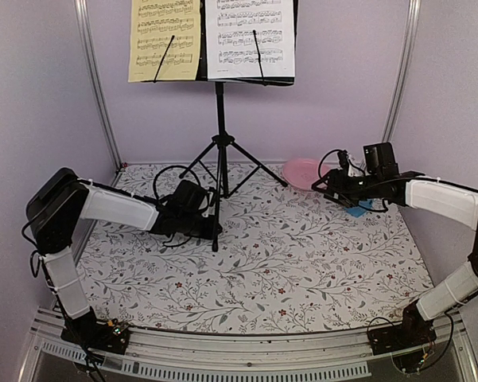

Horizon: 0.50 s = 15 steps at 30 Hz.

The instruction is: Set up the instrument practice props

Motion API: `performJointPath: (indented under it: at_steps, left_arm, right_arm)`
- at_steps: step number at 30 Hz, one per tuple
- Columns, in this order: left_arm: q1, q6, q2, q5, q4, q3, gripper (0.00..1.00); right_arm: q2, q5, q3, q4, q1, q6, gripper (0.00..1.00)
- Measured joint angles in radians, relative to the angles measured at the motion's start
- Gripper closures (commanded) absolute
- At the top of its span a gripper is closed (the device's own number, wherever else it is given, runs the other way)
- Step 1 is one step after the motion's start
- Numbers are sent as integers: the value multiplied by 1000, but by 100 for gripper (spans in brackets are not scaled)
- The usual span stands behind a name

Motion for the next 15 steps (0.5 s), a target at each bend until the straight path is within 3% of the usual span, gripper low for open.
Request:
performJointPath:
  at_steps: [3, 6, 8, 15]
  left_arm:
    - [4, 6, 0, -2, -3, 1, 58]
    - [15, 3, -16, -18, 1, -16, 46]
    - [22, 4, -42, -24, 1, -37, 39]
    - [26, -5, -212, -26, 0, -103, 29]
  right_arm:
    - [-31, 6, 18, -22, -27, -9, 22]
    - [-70, 24, 52, -49, -72, -25, 10]
    - [-96, 37, 80, -69, -111, -44, 0]
    - [-106, 171, 182, -148, -242, -68, 1]
